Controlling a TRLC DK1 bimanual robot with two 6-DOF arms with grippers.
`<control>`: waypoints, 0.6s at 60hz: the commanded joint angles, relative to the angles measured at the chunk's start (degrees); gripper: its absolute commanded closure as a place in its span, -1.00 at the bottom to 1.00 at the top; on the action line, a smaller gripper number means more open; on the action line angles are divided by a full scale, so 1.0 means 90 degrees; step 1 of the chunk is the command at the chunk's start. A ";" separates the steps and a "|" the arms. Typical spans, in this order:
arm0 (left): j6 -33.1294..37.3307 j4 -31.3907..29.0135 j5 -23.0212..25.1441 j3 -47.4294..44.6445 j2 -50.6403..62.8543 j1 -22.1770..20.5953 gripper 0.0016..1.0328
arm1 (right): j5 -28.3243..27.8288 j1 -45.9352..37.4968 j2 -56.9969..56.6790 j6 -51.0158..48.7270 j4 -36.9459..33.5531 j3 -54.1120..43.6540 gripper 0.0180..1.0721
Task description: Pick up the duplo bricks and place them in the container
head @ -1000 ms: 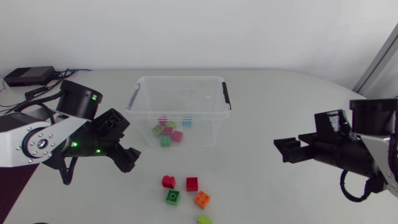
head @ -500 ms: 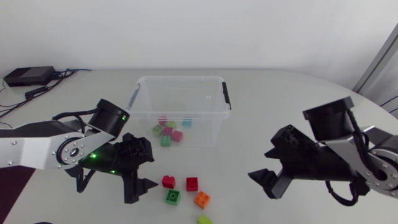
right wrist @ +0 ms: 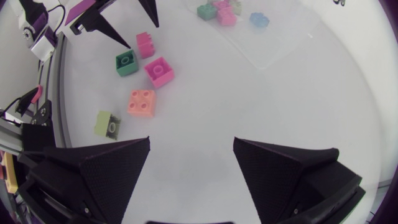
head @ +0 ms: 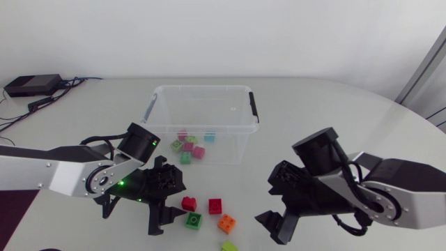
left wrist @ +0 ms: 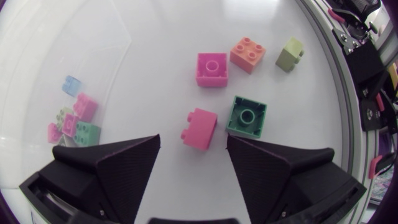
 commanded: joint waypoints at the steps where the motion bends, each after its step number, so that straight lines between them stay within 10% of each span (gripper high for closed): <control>1: 0.0201 0.0095 0.0100 -0.0039 0.0240 -0.0116 -0.24 | 0.0082 0.0266 0.0329 0.0316 0.0090 0.0136 -0.84; 13: 0.0347 0.0144 0.0276 0.0029 0.0621 -0.0214 0.29 | 0.0355 0.0872 0.1139 0.0746 0.0177 0.0566 -0.80; 36: 0.0083 0.0134 0.0315 0.0254 0.0738 -0.0272 0.47 | 0.0561 0.1604 0.1872 0.1078 0.0080 0.1161 -0.80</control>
